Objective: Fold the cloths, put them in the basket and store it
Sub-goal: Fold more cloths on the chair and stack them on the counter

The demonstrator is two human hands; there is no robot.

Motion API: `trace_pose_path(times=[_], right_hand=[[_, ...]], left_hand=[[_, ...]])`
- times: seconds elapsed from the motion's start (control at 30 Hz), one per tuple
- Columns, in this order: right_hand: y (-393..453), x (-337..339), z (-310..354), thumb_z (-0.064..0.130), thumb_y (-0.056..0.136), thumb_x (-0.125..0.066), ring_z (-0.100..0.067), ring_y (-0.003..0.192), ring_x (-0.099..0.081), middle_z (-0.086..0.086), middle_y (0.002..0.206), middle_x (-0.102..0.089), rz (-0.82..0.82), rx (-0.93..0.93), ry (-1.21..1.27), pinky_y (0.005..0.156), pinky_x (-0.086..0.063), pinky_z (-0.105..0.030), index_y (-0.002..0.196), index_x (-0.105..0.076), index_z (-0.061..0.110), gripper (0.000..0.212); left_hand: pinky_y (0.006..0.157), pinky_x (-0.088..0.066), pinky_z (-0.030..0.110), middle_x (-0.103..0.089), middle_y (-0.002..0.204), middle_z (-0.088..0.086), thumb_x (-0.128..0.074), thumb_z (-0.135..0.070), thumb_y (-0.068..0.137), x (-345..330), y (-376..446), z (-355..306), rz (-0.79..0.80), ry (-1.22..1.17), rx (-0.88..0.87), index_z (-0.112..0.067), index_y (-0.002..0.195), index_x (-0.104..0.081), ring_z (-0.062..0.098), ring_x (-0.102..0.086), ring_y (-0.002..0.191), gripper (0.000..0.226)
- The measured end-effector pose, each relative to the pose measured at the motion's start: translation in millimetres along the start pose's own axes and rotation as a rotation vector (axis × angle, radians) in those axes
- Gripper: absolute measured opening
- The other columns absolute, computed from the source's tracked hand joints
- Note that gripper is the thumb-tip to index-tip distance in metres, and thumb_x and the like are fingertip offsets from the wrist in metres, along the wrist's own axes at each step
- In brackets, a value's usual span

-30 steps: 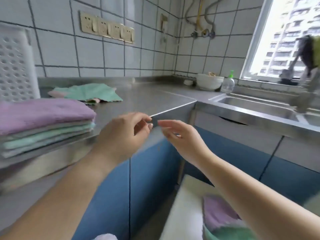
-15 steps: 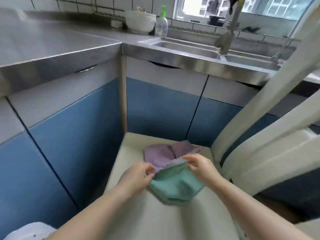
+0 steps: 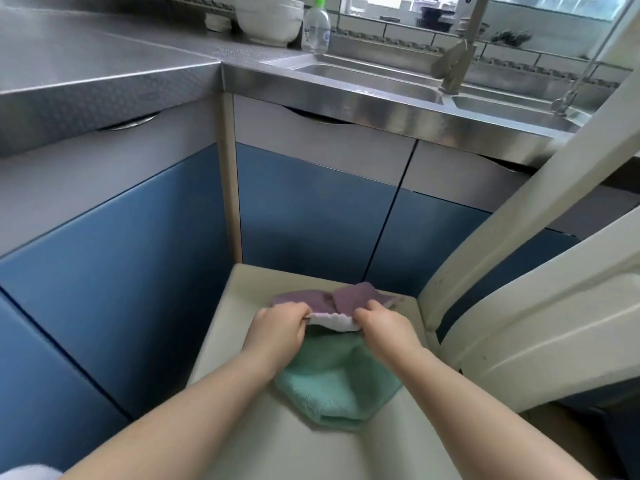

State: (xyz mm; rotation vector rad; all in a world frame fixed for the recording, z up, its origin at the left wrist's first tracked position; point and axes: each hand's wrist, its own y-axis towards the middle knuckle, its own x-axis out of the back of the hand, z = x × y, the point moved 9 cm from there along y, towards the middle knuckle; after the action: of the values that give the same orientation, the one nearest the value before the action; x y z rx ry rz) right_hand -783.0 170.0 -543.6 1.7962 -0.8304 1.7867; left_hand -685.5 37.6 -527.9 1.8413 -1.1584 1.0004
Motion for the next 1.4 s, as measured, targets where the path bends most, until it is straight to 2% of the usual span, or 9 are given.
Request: trace_pose_path(times=[0.17, 0.27, 0.47, 0.6, 0.77, 0.97, 1.03, 1.2, 1.4], right_hand=[[6, 38, -45, 0.013, 0.089, -0.044, -0.03, 0.079, -0.055, -0.002, 0.082, -0.048, -0.109, -0.114, 0.161, 0.062, -0.04, -0.036, 0.092, -0.043, 0.015, 0.004], [5, 68, -64, 0.007, 0.087, -0.041, -0.027, 0.074, -0.05, -0.003, 0.079, -0.052, -0.209, -0.157, 0.234, 0.062, -0.038, -0.037, 0.089, -0.04, 0.016, 0.009], [-4, 139, -83, 0.022, 0.089, -0.053, -0.023, 0.083, -0.054, 0.003, 0.084, -0.054, -0.442, -0.126, 0.139, 0.061, -0.036, -0.03, 0.092, -0.064, 0.018, 0.012], [-31, 190, -91, 0.032, 0.089, -0.057, -0.029, 0.09, -0.055, -0.001, 0.094, -0.066, -0.68, -0.159, 0.061, 0.07, -0.04, -0.034, 0.086, -0.069, 0.015, 0.022], [-57, 230, -99, 0.029, 0.094, -0.052, -0.029, 0.087, -0.059, -0.008, 0.093, -0.067, -0.784, -0.198, 0.437, 0.074, -0.045, -0.038, 0.101, -0.061, 0.01, 0.022], [-85, 260, -92, 0.024, 0.096, -0.049, -0.019, 0.081, -0.053, 0.003, 0.085, -0.06, -0.863, -0.195, 0.846, 0.072, -0.04, -0.03, 0.102, -0.056, 0.014, 0.013], [-98, 261, -88, 0.023, 0.095, -0.051, -0.018, 0.081, -0.054, 0.005, 0.082, -0.059, -0.892, -0.158, 0.955, 0.076, -0.044, -0.036, 0.099, -0.055, 0.017, 0.008], [-160, 228, -66, 0.017, 0.097, -0.048, -0.003, 0.073, -0.047, 0.008, 0.082, -0.052, -0.955, -0.108, 1.184, 0.074, -0.04, -0.025, 0.101, -0.053, 0.015, 0.007], [-228, 105, -36, 0.021, 0.099, -0.043, 0.006, 0.073, -0.048, 0.007, 0.084, -0.053, -0.768, -0.198, 1.257, 0.074, -0.041, -0.026, 0.1, -0.055, 0.017, 0.013]], left_hand=[[0.073, -0.046, 0.035, -0.066, 0.097, -0.007, -0.042, -0.018, 0.094, 47, 26, 4, -0.082, -0.075, 0.001, -0.026, 0.099, -0.061, 0.02, -0.06, 0.09, 0.022], [0.072, -0.047, 0.034, -0.066, 0.097, -0.012, -0.041, -0.019, 0.094, 77, 43, 5, -0.15, -0.118, 0.015, -0.03, 0.096, -0.061, 0.017, -0.059, 0.09, 0.023], [0.069, -0.047, 0.034, -0.067, 0.094, -0.006, -0.047, -0.019, 0.094, 152, 57, -1, -0.333, -0.163, 0.003, -0.023, 0.097, -0.064, 0.019, -0.059, 0.087, 0.018], [0.068, -0.045, 0.032, -0.068, 0.09, -0.002, -0.051, -0.02, 0.093, 197, 48, -3, -0.447, -0.185, -0.027, -0.02, 0.093, -0.065, 0.021, -0.059, 0.085, 0.014], [0.071, -0.038, 0.026, -0.067, 0.1, 0.0, -0.048, -0.015, 0.095, 238, 34, -12, -0.531, -0.217, -0.052, -0.016, 0.104, -0.065, 0.018, -0.056, 0.092, 0.02], [0.071, -0.039, 0.021, -0.067, 0.096, -0.001, -0.05, -0.01, 0.093, 282, 20, -34, -0.615, -0.334, -0.076, -0.015, 0.101, -0.068, 0.012, -0.057, 0.091, 0.02], [0.065, -0.039, 0.015, -0.064, 0.09, -0.003, -0.053, -0.01, 0.092, 289, 9, -39, -0.62, -0.381, -0.097, -0.013, 0.098, -0.067, 0.01, -0.055, 0.085, 0.015], [0.059, -0.036, 0.008, -0.058, 0.073, -0.01, -0.056, -0.024, 0.093, 272, -57, -38, -0.48, -0.436, -0.224, -0.029, 0.082, -0.057, -0.004, -0.052, 0.068, 0.012], [0.064, -0.041, 0.015, -0.061, 0.084, -0.009, -0.05, -0.032, 0.089, 173, -158, -5, -0.179, -0.464, -0.169, -0.033, 0.086, -0.057, 0.008, -0.055, 0.073, 0.007]])
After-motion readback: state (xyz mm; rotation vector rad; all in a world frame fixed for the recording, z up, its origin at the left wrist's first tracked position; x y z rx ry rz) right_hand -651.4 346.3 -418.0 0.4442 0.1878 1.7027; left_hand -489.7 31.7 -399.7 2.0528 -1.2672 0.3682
